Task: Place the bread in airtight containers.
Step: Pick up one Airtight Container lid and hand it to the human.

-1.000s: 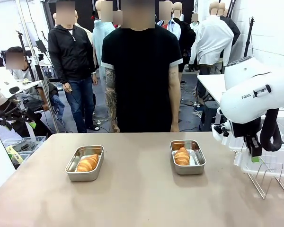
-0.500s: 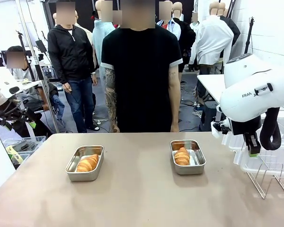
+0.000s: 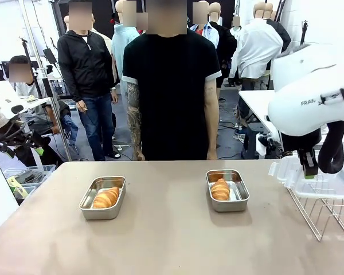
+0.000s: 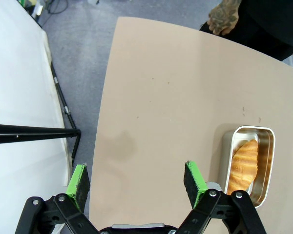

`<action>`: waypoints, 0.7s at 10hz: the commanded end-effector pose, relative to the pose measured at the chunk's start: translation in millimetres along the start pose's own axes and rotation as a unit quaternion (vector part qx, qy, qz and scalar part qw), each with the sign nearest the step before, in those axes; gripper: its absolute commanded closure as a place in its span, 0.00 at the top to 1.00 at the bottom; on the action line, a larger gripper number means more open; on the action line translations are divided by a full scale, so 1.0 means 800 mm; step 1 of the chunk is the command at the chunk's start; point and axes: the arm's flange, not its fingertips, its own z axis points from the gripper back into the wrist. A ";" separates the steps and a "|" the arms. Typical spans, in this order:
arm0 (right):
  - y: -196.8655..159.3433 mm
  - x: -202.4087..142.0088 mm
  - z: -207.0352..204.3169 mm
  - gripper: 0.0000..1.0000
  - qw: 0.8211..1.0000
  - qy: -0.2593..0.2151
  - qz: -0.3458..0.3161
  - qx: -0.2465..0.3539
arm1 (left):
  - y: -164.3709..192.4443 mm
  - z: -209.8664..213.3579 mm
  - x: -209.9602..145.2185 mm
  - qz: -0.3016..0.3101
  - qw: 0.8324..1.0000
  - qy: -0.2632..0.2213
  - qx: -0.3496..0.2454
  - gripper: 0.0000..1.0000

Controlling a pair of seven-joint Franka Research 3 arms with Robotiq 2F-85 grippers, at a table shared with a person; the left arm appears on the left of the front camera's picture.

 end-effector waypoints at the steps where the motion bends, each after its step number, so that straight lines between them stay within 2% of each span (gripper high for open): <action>1: 0.032 0.004 0.063 0.00 0.999 0.005 -0.041 -0.020 | 0.001 0.001 -0.001 0.002 1.000 0.000 0.001 1.00; 3: 0.055 0.011 0.142 0.00 0.996 0.000 -0.053 -0.072 | 0.001 0.001 -0.001 0.002 1.000 0.000 0.001 1.00; 5: 0.064 0.023 0.201 0.00 0.993 -0.009 -0.034 -0.116 | 0.001 0.001 -0.001 0.002 1.000 0.000 0.001 1.00; 7: 0.045 0.036 0.263 0.00 0.984 -0.062 -0.009 -0.169 | 0.001 0.001 -0.001 0.002 1.000 0.000 0.001 1.00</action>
